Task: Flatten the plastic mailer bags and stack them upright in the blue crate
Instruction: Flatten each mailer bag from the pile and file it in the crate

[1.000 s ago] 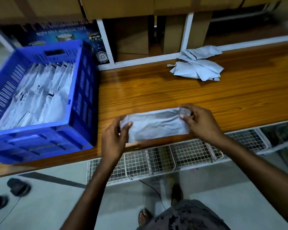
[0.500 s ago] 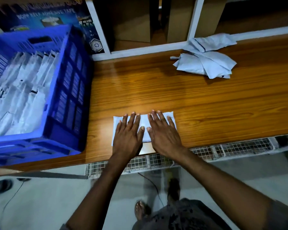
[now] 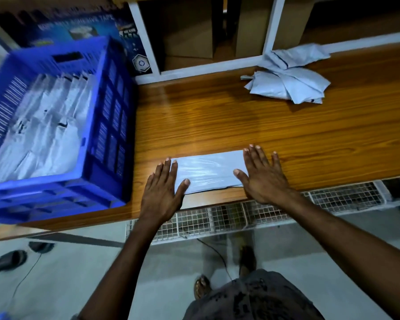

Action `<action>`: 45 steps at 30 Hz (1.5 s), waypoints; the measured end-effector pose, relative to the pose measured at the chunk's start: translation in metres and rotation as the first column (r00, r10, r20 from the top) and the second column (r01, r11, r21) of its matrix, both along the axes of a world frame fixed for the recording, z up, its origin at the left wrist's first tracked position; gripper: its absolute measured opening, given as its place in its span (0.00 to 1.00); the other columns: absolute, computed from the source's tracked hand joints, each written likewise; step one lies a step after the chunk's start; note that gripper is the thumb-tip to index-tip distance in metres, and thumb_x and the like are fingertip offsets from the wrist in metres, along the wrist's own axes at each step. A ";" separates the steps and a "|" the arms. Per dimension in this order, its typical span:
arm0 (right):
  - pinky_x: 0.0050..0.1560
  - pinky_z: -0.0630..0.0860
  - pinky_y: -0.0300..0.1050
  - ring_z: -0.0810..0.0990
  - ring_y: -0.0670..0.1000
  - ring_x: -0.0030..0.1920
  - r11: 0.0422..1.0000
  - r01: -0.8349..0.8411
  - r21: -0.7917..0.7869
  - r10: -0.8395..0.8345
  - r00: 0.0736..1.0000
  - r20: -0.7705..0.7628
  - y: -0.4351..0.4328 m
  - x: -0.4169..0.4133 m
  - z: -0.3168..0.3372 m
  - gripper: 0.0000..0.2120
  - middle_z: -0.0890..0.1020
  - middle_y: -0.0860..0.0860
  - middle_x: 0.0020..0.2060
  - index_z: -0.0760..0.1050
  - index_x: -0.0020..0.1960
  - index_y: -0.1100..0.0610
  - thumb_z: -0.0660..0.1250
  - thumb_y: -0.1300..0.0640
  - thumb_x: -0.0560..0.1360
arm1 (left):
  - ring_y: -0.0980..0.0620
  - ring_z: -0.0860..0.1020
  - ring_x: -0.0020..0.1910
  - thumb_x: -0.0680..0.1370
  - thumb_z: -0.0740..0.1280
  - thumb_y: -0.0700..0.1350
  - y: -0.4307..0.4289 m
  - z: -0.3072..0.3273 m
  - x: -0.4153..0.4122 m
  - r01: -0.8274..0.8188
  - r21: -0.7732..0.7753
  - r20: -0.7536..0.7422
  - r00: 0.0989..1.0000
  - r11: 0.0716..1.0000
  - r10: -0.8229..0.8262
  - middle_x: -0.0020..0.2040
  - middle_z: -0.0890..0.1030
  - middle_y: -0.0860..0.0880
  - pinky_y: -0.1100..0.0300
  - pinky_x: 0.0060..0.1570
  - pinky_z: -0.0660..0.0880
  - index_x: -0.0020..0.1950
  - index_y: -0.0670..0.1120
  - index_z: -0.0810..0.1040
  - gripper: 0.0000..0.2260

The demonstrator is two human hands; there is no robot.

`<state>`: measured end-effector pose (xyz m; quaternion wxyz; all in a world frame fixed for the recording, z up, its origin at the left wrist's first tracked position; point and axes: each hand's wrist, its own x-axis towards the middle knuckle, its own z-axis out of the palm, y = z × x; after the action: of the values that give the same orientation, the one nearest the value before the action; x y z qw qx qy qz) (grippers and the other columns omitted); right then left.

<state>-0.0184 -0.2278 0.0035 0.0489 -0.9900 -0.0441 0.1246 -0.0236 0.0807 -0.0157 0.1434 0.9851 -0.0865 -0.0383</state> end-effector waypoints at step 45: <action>0.52 0.77 0.54 0.79 0.62 0.60 0.833 -0.356 0.424 0.059 0.819 0.571 0.399 0.005 0.245 0.27 0.78 0.55 0.67 0.69 0.74 0.54 0.58 0.63 0.75 | 0.44 0.81 0.56 0.78 0.66 0.56 0.338 0.196 0.018 -0.126 -0.326 0.396 0.882 0.937 0.256 0.55 0.85 0.49 0.49 0.55 0.76 0.56 0.52 0.84 0.13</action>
<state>-0.0136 0.1713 0.2481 0.2815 -0.9234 -0.1993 -0.1684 -0.0061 0.4188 0.1798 0.2668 0.9407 -0.0223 0.2084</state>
